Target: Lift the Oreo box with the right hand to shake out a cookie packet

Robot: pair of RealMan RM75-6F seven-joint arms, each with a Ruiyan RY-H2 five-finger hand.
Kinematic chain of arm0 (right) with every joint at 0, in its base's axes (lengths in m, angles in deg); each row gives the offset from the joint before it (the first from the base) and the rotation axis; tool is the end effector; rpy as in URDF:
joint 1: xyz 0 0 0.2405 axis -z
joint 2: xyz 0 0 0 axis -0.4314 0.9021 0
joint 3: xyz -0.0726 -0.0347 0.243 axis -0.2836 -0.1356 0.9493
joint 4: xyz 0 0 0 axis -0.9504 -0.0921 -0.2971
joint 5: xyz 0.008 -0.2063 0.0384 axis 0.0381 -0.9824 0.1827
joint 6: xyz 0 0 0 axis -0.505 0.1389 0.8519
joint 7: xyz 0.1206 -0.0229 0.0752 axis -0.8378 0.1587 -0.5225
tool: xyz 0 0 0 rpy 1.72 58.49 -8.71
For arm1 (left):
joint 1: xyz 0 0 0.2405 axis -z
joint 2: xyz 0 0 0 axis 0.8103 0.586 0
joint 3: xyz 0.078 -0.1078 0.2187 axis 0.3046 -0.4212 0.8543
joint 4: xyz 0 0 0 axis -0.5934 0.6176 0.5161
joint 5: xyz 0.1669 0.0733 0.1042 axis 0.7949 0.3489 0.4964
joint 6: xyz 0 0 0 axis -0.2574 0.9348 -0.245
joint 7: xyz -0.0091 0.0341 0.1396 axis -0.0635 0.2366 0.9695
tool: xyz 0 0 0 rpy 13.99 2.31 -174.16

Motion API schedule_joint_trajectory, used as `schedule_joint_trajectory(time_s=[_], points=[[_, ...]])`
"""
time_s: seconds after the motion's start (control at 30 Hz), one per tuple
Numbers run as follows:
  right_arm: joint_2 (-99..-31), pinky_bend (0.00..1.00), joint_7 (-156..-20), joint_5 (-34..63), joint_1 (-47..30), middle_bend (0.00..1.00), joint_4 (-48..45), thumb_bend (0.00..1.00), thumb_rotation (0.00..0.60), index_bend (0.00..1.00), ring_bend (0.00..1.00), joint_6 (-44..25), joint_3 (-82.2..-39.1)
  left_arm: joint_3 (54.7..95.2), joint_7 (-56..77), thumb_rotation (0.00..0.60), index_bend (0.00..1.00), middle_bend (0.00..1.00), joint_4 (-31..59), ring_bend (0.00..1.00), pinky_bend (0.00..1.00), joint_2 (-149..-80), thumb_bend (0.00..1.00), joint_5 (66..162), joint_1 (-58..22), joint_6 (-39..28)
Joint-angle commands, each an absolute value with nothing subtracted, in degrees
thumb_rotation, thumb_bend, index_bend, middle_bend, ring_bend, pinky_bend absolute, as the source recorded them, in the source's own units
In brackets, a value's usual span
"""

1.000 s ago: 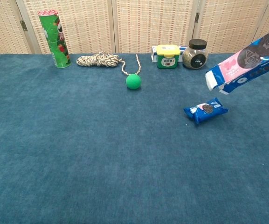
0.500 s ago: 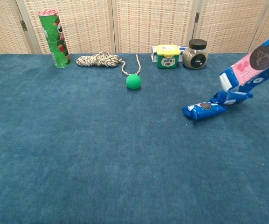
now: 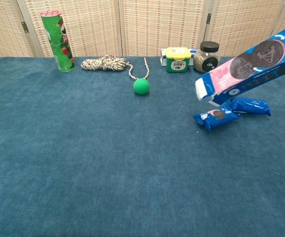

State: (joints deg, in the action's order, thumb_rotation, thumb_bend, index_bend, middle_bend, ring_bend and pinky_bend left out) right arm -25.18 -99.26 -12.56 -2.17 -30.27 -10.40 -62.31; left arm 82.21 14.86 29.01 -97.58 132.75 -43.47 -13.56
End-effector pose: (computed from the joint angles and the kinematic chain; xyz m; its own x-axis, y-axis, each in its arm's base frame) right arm -0.1978 -0.2927 0.2117 0.4467 -0.1232 0.8862 -0.8386 -0.4029 0.3667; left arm -0.3339 0.2048 0.1289 0.4960 0.2033 0.8442 0.8631 -0.0085 -0.5050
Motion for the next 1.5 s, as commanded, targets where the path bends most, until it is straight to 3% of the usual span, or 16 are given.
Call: schedule_joint_trajectory(time_s=[0.03,0.33,0.73,0.83,0.93,1.0,1.27,1.37,1.5], points=[[-36.79,0.00,-106.50,-17.73,-1.63,0.18,-21.32,0.15,0.600,0.59,0.15,-4.69,-63.91,82.20,14.57,0.600,0.00,0.00,28.95,0.00,0.00,-97.48,0.33,132.77,-43.43,-13.52],[-53.17,0.00,-117.73,-22.29,-2.26,0.18,-7.12,0.15,0.600,0.59,0.15,1.21,-67.06,82.65,12.69,0.600,0.00,0.00,29.17,0.00,0.00,-96.77,0.33,134.35,-43.89,-14.78],[-62.10,0.00,-122.22,-19.75,-1.68,0.17,6.98,0.15,0.600,0.59,0.15,-0.81,-70.59,82.80,12.19,0.600,0.00,0.00,29.17,0.00,0.00,-96.62,0.33,134.81,-44.03,-15.18],[-61.51,0.00,-120.68,-19.21,-2.01,0.11,7.47,0.15,0.600,0.46,0.11,-3.68,-71.84,82.77,12.26,0.600,0.00,0.00,29.20,0.00,0.00,-96.63,0.33,134.73,-44.01,-15.12],[-59.82,0.00,-118.66,-17.35,-2.40,0.01,5.82,0.15,0.600,0.11,0.03,-7.39,-72.42,82.79,12.25,0.600,0.00,0.00,29.23,0.00,0.00,-96.62,0.33,134.73,-44.02,-15.13],[-58.14,0.00,-117.95,-16.38,-2.36,0.00,4.00,0.16,0.600,0.01,0.00,-8.89,-72.81,82.86,11.86,0.600,0.00,0.00,29.32,0.00,0.00,-96.52,0.33,135.03,-44.07,-15.32],[-47.06,0.00,-102.08,-9.00,0.99,0.00,-8.07,0.15,0.600,0.00,0.00,-10.10,-72.67,82.98,11.38,0.600,0.00,0.00,29.32,0.00,0.00,-96.34,0.33,135.73,-44.29,-16.04],[-44.71,0.00,-87.14,-2.60,5.53,0.00,-14.72,0.15,0.600,0.00,0.00,-4.36,-71.18,83.29,12.00,0.600,0.00,0.00,29.79,0.00,0.00,-96.39,0.33,136.89,-44.77,-17.47],[-44.62,0.00,-79.39,0.53,10.71,0.00,-19.41,0.15,0.600,0.00,0.00,2.83,-71.15,83.76,12.61,0.600,0.00,0.00,30.13,0.00,0.00,-96.49,0.33,138.16,-45.29,-18.78]])
